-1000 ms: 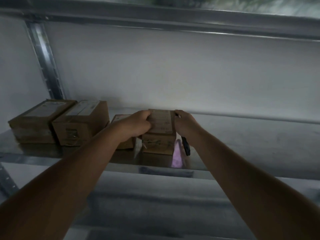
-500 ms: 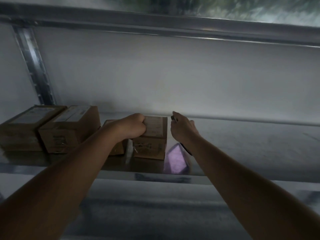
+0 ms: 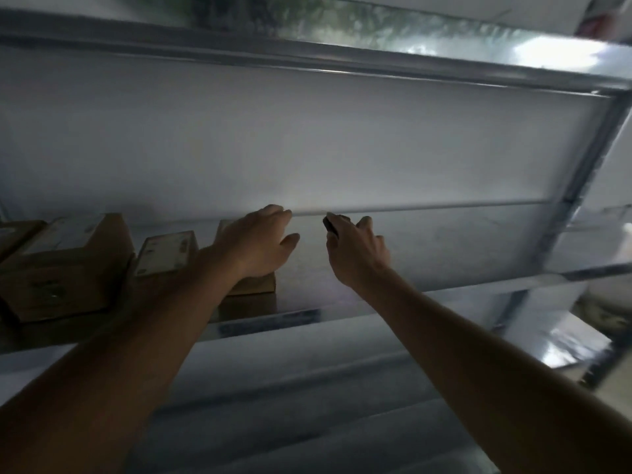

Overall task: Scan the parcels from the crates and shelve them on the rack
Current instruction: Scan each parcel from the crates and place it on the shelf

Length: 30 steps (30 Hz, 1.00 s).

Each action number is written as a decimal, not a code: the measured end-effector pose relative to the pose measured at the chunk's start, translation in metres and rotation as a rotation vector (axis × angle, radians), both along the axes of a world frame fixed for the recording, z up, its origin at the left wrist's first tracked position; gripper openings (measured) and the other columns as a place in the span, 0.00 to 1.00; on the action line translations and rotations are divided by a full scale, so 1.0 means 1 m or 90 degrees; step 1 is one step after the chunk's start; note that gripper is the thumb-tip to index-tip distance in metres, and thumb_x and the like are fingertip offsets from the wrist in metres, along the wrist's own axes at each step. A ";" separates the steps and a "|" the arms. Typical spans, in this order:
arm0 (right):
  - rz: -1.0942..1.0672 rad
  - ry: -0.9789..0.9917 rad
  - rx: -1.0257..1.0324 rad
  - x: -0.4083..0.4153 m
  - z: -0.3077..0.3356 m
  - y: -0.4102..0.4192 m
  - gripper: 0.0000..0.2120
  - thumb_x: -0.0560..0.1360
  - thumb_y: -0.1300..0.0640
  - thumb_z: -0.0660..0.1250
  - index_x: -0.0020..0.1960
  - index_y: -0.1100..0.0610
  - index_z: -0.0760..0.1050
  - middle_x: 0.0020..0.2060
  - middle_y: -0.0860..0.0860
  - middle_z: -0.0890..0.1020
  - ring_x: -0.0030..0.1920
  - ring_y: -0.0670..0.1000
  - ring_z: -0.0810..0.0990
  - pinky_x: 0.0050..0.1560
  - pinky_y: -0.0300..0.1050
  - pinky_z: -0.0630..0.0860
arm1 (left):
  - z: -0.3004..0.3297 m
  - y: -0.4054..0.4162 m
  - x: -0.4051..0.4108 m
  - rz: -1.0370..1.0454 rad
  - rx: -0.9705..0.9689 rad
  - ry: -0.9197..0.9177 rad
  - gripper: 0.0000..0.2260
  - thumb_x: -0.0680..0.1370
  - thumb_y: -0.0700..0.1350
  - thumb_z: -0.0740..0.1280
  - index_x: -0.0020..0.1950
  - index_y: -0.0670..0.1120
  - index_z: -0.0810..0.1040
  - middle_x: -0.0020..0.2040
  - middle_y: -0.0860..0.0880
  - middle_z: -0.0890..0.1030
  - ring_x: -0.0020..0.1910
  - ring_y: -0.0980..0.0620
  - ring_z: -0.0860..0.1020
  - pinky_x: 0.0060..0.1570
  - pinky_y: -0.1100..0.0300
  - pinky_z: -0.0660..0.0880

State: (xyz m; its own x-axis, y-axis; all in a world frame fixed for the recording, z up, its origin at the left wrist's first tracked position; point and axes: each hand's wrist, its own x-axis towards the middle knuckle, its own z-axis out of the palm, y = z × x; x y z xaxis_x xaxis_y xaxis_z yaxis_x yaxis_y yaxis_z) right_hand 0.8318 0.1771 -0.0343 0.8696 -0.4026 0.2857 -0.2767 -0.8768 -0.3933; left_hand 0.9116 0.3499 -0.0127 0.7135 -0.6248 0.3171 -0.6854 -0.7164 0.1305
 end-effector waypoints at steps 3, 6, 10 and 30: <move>-0.044 0.008 -0.018 -0.033 0.000 -0.022 0.20 0.88 0.47 0.56 0.79 0.39 0.63 0.67 0.58 0.69 0.61 0.68 0.75 0.55 0.59 0.73 | -0.002 -0.026 -0.023 -0.041 0.021 -0.022 0.26 0.86 0.59 0.58 0.79 0.45 0.69 0.79 0.47 0.69 0.74 0.44 0.72 0.70 0.47 0.71; -0.086 0.006 -0.026 -0.071 0.002 -0.049 0.19 0.88 0.48 0.56 0.78 0.39 0.64 0.67 0.57 0.69 0.61 0.68 0.75 0.58 0.60 0.74 | -0.001 -0.058 -0.048 -0.060 0.040 -0.037 0.25 0.85 0.60 0.58 0.76 0.46 0.72 0.77 0.47 0.71 0.72 0.43 0.72 0.69 0.46 0.71; -0.125 0.015 -0.034 -0.132 0.001 -0.092 0.18 0.88 0.48 0.55 0.77 0.39 0.66 0.66 0.57 0.70 0.62 0.69 0.75 0.61 0.61 0.75 | -0.003 -0.110 -0.096 -0.117 0.054 -0.049 0.26 0.85 0.60 0.58 0.79 0.47 0.69 0.80 0.48 0.69 0.75 0.44 0.71 0.71 0.47 0.70; -0.350 0.054 -0.039 -0.498 -0.052 -0.355 0.21 0.88 0.46 0.57 0.80 0.38 0.65 0.68 0.58 0.71 0.62 0.68 0.77 0.60 0.60 0.77 | -0.043 -0.454 -0.400 -0.414 0.060 0.028 0.24 0.83 0.59 0.63 0.77 0.49 0.73 0.77 0.48 0.73 0.72 0.45 0.74 0.69 0.48 0.73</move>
